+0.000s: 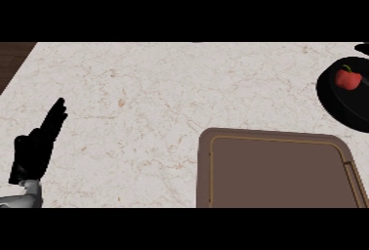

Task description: Pick the bell pepper from the tray and place it in the pot

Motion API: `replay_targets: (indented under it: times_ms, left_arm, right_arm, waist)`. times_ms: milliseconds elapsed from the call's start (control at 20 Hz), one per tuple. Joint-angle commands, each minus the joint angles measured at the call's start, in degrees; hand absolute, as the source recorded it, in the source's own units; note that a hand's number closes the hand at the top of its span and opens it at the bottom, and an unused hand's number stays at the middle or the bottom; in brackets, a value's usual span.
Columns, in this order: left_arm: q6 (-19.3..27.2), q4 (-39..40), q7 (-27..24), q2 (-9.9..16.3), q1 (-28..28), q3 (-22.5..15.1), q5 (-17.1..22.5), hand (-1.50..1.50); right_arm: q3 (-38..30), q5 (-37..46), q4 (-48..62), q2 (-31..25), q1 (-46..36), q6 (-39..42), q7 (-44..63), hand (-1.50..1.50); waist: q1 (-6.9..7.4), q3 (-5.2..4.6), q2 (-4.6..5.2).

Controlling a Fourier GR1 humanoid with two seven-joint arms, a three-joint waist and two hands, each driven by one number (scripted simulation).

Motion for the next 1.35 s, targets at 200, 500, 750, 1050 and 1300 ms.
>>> replay_targets:
  times_ms: [200, 500, 750, 1050, 1300]
  left_arm:
    - [0.1, 0.1, 0.1, -0.5, -0.3, -0.5, -0.7, 0.0]
    - [0.4, -1.0, 2.2, -0.8, -0.1, -0.1, -0.3, 0.0]
    - [-0.8, -2.3, 2.0, 1.5, 1.9, 2.6, 0.8, 0.0]
    - [0.6, -0.9, 1.8, 0.1, 1.8, 2.2, -1.1, 0.0]
    - [-1.2, 0.7, -0.1, 0.5, 3.7, 4.0, 0.4, 0.0]
  right_arm:
    - [-5.9, -5.7, 1.3, -0.8, -0.8, -3.0, -9.2, -1.5]
    - [-16.1, -17.1, -2.0, 1.7, -2.8, -6.8, -17.0, -1.5]
    - [-18.3, -20.7, 0.3, 0.1, -3.0, -0.7, -16.7, -1.5]
    - [-20.4, -25.7, -0.2, -2.5, 3.1, 9.1, -21.2, -1.5]
    - [-21.9, -29.7, -3.5, -7.4, 7.9, 15.0, -21.6, -1.5]
  waist:
    - [0.04, 0.07, 0.06]
    - [-1.18, 0.04, -0.72]
    - [-2.07, -0.14, -1.25]
    - [-3.87, -0.19, -1.71]
    - [-4.75, -0.26, -2.04]
